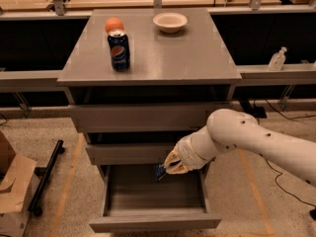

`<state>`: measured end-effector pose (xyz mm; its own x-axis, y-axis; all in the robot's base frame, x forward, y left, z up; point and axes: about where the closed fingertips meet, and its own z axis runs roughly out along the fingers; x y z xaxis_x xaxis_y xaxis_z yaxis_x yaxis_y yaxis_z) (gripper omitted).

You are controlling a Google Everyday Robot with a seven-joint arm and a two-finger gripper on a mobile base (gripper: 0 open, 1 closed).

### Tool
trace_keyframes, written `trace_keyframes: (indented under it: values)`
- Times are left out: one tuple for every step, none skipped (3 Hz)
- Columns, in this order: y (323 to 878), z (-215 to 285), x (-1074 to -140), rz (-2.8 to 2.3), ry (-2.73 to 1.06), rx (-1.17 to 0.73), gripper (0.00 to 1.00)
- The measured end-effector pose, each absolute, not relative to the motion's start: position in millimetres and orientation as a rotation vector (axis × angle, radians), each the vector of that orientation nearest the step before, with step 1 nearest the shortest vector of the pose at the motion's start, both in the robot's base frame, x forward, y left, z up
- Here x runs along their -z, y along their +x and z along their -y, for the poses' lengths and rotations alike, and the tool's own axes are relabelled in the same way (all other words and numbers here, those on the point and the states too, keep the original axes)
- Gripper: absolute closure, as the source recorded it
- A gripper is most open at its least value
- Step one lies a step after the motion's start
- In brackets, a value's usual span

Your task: Pick rxbar blueberry from bottom drawer and place on counter

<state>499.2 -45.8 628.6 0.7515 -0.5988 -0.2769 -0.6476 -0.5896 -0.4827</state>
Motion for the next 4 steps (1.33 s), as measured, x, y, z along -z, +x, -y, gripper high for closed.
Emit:
trace_keyframes:
  values:
    - [496,48,-683,-0.834,-2.386,-0.074,1.00]
    - [485,42,-764,-0.719,-2.453,0.016,1.00]
    - [484,42,-765,-0.718,-2.458,0.015,1.00]
    - [491,39,-764,-0.697,-2.445,-0.018,1.00]
